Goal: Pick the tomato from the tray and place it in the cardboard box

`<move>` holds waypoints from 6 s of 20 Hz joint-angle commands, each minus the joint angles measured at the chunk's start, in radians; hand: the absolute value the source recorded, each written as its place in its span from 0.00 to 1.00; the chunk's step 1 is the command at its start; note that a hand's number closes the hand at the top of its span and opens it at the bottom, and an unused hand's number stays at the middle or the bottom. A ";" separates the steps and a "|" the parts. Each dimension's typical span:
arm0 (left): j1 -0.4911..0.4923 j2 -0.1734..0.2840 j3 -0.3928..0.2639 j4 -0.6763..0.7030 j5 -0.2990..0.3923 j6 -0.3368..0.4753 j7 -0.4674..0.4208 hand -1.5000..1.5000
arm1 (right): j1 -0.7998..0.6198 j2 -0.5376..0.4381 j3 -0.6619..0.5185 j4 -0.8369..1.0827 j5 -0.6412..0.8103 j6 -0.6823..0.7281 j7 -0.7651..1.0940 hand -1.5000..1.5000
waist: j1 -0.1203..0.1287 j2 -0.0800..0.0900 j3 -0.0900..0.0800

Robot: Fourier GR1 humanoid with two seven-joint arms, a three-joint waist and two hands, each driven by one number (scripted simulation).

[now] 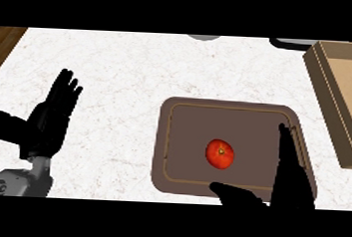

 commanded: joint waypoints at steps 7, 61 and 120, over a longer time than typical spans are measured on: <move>0.018 -0.021 0.005 -0.043 -0.024 0.010 0.032 0.50 | -0.060 0.006 -0.015 0.099 -0.043 -0.080 0.171 0.00 | -0.002 -0.001 0.001; 0.046 -0.113 0.103 -0.050 -0.118 -0.123 0.042 0.50 | -0.175 0.006 0.076 0.530 0.044 -0.258 0.101 1.00 | -0.002 -0.001 0.001; -0.022 -0.148 0.185 0.014 -0.168 -0.181 0.061 0.50 | -0.906 -0.641 -0.697 1.380 0.016 -0.021 -0.858 1.00 | 0.013 0.007 0.001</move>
